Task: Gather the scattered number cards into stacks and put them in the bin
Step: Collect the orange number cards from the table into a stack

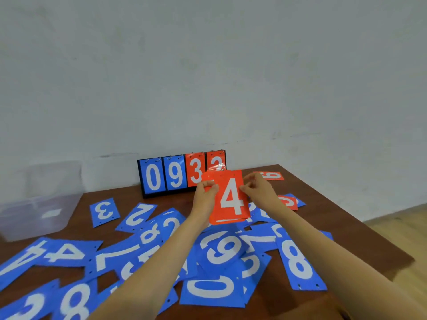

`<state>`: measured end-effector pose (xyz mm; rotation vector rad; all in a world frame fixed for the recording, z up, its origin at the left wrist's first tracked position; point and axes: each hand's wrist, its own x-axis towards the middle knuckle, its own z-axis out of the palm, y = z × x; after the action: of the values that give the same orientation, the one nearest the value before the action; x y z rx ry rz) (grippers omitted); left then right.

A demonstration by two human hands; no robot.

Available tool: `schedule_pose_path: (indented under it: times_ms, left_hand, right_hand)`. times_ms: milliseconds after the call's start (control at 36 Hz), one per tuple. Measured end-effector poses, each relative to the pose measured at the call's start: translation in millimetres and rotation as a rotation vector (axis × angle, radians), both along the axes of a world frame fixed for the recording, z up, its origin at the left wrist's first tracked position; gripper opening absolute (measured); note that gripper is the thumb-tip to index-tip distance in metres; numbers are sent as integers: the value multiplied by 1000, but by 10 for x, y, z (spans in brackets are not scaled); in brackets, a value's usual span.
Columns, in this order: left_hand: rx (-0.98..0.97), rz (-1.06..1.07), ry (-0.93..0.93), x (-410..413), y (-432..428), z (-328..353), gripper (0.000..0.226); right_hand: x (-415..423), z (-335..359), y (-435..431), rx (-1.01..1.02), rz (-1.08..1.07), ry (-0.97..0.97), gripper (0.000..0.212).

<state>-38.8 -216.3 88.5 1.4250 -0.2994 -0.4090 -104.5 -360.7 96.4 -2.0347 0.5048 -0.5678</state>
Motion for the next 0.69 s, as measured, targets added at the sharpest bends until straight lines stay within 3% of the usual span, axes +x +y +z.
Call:
schedule_pose_path:
  times_ms: [222,389,500,611,694]
  left_hand:
    - [40,-40,-8,-4,-123,-116,20]
    - [85,-23,12,141,-380,-258,21]
    - [117,-27,33,279,-588,-404,22]
    - [177,-30,59,446,-801,-582,23]
    - [217,-28,73,559,-940,-692,23]
  right_hand:
    - [-9,-109,-80,-350,3,76,30]
    - [115,-416,-538,-352,-74,160,33]
    - [181,-686,-964,-315,-92,354,44]
    - [304,-897,-1359,-393,-87,603,53]
    - [405,-962,-1603,-464,-71,685,59]
